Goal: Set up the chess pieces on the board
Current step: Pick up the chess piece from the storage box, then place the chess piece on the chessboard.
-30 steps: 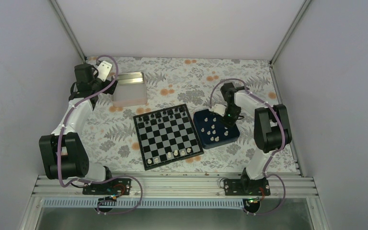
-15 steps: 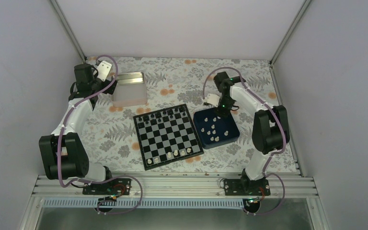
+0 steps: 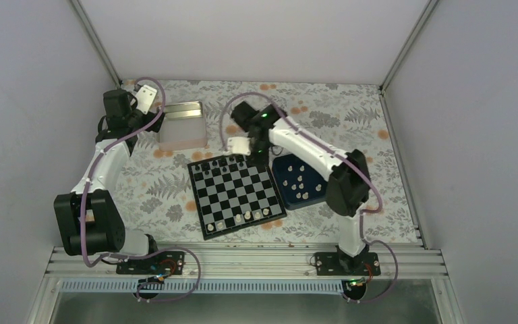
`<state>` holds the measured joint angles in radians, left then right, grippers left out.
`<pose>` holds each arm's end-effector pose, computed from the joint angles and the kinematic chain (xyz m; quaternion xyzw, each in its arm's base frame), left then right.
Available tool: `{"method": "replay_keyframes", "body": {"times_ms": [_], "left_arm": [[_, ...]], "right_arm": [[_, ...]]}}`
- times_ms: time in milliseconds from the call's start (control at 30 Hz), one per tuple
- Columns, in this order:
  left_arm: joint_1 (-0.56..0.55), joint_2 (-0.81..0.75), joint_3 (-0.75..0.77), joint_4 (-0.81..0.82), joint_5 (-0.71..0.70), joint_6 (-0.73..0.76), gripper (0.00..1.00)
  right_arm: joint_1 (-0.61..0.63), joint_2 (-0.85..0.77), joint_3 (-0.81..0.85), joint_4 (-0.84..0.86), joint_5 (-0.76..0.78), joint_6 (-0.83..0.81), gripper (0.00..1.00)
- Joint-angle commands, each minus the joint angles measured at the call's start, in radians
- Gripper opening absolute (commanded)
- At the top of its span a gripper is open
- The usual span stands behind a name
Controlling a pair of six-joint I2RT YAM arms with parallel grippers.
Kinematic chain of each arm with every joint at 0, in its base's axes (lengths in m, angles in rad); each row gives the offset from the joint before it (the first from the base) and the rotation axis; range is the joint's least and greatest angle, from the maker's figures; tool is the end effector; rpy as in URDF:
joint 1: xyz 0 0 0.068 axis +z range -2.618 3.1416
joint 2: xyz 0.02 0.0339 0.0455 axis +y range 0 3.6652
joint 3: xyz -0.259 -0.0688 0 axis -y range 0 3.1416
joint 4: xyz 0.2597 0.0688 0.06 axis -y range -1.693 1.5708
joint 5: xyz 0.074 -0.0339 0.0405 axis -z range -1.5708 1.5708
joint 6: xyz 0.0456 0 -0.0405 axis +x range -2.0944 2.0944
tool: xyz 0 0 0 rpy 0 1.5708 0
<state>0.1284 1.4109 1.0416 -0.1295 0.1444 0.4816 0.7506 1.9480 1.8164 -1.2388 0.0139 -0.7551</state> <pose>0.3452 0.0380 0.2744 0.1869 0.8377 0.0938 0.5045 0.2963 0.2755 0.2625 -0.6798 0.7265 -0.0071 0.1000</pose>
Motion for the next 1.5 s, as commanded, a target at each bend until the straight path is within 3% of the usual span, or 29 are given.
{"method": "replay_keyframes", "body": {"times_ms": [0, 200, 467, 1467], "left_arm": [[0.005, -0.029, 0.021, 0.01, 0.02, -0.015, 1.0], [0.005, -0.031, 0.015, 0.017, 0.027, -0.016, 1.0], [0.005, -0.045, 0.011, 0.02, 0.033, -0.017, 1.0], [0.005, -0.052, -0.005, 0.031, 0.06, -0.023, 1.0]], "right_arm": [[0.136, 0.081, 0.08, -0.05, 0.009, -0.022, 0.05], [0.311, 0.175, 0.14, -0.049, -0.024, -0.038, 0.05], [0.428, 0.276, 0.226, -0.047, -0.07, -0.056, 0.07], [0.497, 0.382, 0.235, 0.018, -0.147, -0.079, 0.08]]}}
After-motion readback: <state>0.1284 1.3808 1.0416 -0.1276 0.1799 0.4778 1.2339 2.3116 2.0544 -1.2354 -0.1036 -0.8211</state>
